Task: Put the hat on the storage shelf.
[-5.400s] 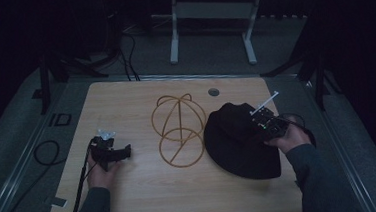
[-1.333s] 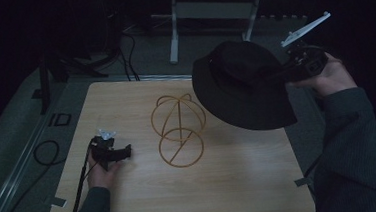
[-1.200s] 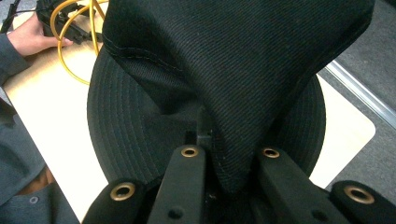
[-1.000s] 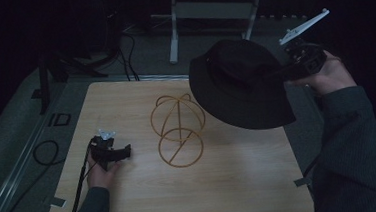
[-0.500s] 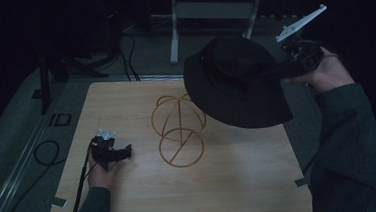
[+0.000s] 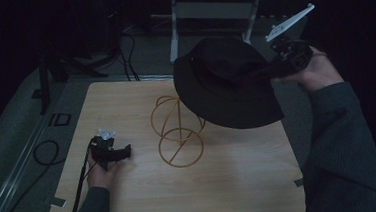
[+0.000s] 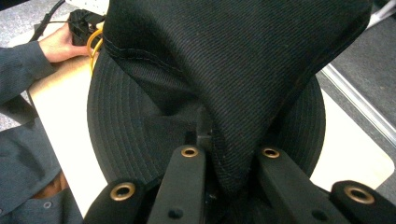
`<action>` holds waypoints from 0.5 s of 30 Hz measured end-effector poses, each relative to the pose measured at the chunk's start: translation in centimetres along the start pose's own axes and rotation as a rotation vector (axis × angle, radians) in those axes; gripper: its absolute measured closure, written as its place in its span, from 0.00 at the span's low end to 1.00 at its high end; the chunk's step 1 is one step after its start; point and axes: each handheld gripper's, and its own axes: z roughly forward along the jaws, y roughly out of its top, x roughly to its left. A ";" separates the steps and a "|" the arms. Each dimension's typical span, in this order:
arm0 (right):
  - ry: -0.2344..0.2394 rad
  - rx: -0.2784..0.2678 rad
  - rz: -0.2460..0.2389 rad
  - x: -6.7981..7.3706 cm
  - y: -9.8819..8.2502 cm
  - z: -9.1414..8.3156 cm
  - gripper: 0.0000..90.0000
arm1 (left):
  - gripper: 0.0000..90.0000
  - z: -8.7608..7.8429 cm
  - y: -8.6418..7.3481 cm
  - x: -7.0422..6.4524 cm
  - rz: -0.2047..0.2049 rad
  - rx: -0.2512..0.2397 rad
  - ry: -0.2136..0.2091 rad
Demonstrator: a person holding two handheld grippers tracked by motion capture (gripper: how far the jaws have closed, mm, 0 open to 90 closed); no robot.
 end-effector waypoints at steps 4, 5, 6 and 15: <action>0.012 -0.007 -0.010 0.3 0.4 0.2 0.97 | 0.09 0.0 0.0 0.0 0.000 0.000 0.000; 0.016 -0.010 -0.015 0.3 0.5 0.2 0.97 | 0.09 0.0 0.0 0.0 0.000 0.000 0.000; 0.018 -0.012 -0.016 0.4 0.6 0.2 0.97 | 0.09 0.0 0.0 0.0 0.000 0.000 0.000; 0.039 -0.009 -0.043 1.1 1.4 1.4 0.97 | 0.09 0.0 0.0 0.0 0.000 0.000 0.000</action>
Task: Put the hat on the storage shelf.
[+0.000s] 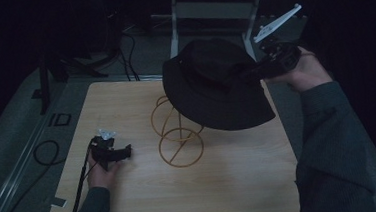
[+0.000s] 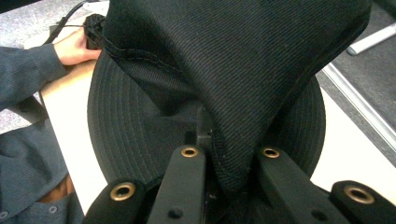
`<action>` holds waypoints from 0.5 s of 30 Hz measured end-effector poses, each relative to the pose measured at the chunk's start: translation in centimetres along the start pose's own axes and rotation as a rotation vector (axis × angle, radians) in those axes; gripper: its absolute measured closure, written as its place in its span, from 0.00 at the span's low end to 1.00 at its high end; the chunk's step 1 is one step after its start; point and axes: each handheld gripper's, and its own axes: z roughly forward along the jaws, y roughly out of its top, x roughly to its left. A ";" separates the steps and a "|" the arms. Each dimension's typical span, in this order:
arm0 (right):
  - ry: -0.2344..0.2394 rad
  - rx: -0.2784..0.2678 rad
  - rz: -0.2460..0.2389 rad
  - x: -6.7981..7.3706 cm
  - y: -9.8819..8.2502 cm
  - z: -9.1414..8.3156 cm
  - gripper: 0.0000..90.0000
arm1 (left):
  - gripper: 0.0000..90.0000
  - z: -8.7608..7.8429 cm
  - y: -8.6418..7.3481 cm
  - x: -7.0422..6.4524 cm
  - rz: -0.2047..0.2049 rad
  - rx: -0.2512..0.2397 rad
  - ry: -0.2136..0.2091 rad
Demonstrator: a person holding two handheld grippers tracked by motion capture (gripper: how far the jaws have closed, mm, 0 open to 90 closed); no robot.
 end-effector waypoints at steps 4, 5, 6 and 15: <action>0.012 0.009 -0.009 0.2 0.2 0.8 0.97 | 0.09 0.0 0.0 0.0 0.000 0.000 0.000; 0.014 0.013 -0.012 0.3 0.3 1.0 0.97 | 0.09 0.0 0.0 0.0 0.000 0.000 0.000; 0.014 0.013 -0.015 0.4 0.4 1.1 0.97 | 0.09 0.0 0.0 0.0 0.000 0.000 0.000; 0.028 0.012 -0.029 0.8 1.1 1.7 0.97 | 0.09 0.0 0.0 0.0 0.000 0.000 0.000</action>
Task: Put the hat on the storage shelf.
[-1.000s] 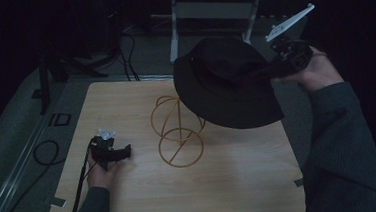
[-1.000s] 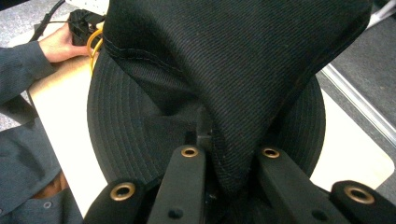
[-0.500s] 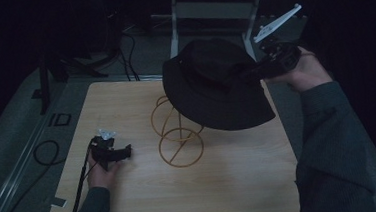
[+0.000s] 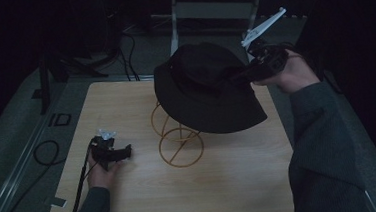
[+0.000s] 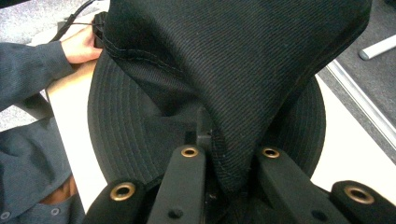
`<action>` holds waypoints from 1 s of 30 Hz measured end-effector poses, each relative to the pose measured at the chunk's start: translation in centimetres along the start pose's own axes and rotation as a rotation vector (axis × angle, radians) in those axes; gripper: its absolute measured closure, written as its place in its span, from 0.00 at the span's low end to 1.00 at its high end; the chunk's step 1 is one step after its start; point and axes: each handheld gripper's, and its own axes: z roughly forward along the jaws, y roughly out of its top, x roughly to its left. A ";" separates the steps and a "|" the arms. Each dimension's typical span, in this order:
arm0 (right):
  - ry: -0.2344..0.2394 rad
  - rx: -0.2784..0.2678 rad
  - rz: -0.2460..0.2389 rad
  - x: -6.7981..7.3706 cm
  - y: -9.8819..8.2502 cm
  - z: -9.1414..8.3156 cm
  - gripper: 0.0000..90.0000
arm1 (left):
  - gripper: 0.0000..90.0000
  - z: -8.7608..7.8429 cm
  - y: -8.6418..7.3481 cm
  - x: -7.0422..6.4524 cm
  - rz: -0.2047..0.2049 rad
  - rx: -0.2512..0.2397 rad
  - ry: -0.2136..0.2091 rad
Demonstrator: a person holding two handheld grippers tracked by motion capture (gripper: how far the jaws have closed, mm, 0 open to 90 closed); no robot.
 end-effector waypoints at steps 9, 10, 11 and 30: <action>0.014 0.010 -0.021 0.5 0.9 0.9 0.97 | 0.09 0.0 0.0 0.0 0.000 0.001 0.000; 0.016 0.011 -0.021 0.6 0.9 1.1 0.97 | 0.09 0.0 0.0 0.0 0.001 0.001 0.000; 0.018 0.012 -0.025 0.6 1.0 1.2 0.97 | 0.09 0.0 0.0 0.0 0.001 0.001 0.000; 0.060 0.065 -0.054 1.6 1.8 4.6 0.97 | 0.09 0.0 0.0 0.0 -0.001 -0.001 0.000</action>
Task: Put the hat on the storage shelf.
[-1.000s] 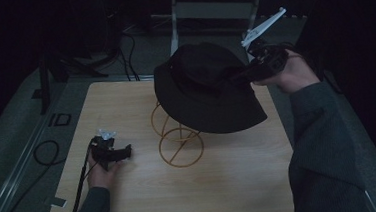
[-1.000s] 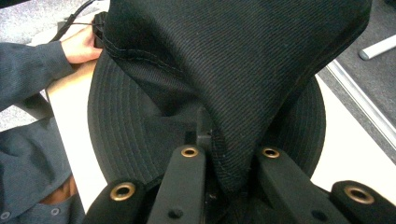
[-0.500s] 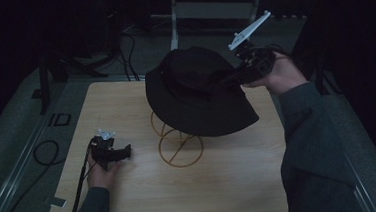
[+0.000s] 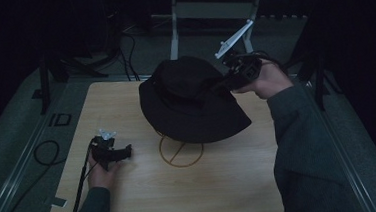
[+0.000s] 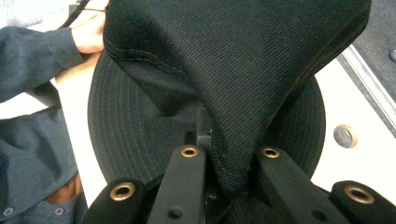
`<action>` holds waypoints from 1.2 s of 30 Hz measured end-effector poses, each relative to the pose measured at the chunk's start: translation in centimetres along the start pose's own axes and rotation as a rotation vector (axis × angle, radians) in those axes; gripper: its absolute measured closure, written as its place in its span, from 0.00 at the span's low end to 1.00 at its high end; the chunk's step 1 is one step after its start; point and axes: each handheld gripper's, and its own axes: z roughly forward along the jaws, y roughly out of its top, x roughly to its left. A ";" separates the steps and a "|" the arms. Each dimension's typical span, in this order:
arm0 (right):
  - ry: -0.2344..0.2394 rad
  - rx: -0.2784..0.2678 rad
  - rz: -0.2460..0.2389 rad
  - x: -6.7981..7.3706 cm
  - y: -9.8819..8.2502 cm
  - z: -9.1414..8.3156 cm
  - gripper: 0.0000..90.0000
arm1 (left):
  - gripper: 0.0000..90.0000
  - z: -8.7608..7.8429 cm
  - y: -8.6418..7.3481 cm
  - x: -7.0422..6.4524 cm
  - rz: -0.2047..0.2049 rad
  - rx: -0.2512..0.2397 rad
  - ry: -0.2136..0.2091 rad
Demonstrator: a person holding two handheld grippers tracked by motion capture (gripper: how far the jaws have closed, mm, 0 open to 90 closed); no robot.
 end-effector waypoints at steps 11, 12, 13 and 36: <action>0.015 0.018 -0.012 0.3 0.1 1.0 0.96 | 0.09 0.0 0.0 0.0 0.000 0.000 0.000; 0.016 0.021 -0.010 0.3 0.2 1.1 0.96 | 0.09 0.0 0.0 0.0 0.000 0.000 0.000; 0.017 0.024 -0.011 0.3 0.2 1.2 0.96 | 0.09 0.0 0.0 0.0 0.000 0.000 0.000; 0.020 0.076 -0.022 0.8 0.5 2.7 0.96 | 0.09 0.0 0.0 0.0 0.000 -0.001 -0.001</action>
